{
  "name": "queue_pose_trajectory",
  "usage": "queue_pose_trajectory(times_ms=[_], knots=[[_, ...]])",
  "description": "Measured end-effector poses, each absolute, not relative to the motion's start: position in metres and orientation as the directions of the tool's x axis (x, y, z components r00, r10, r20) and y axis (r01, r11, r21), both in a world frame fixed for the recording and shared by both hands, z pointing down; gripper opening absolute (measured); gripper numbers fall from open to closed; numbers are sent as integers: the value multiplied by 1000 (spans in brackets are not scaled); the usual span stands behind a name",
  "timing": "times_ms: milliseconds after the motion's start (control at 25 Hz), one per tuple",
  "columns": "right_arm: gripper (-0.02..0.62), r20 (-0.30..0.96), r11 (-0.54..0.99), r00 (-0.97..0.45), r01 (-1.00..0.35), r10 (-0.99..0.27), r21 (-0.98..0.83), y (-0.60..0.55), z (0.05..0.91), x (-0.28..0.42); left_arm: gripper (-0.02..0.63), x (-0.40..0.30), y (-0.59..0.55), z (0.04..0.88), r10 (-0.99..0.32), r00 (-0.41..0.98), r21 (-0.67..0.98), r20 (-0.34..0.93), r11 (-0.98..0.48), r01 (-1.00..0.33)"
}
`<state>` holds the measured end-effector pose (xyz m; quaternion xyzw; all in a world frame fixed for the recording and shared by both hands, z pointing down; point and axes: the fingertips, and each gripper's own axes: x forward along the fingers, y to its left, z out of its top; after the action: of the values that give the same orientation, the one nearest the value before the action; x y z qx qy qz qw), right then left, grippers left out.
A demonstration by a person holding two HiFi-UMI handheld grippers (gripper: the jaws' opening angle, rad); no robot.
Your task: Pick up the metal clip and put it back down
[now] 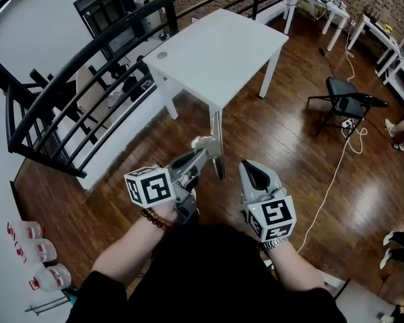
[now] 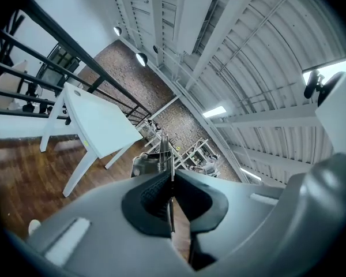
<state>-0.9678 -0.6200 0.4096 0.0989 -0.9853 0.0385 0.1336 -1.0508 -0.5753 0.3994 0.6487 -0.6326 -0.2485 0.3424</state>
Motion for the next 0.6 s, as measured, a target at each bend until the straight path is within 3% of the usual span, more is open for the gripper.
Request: queue_pose_trajectory(times_ms=[240,600], knots=[[-8,268,969,-934,-248,-237,-10,-664,406,-1014,20,-1098,-624,399,-991,118,767,64,-27,-641],[-8,285,967,-925,-252,-251,33,-692,387,-1140,21,-1225,-654,392,-990,131,794,43,-45,-606]])
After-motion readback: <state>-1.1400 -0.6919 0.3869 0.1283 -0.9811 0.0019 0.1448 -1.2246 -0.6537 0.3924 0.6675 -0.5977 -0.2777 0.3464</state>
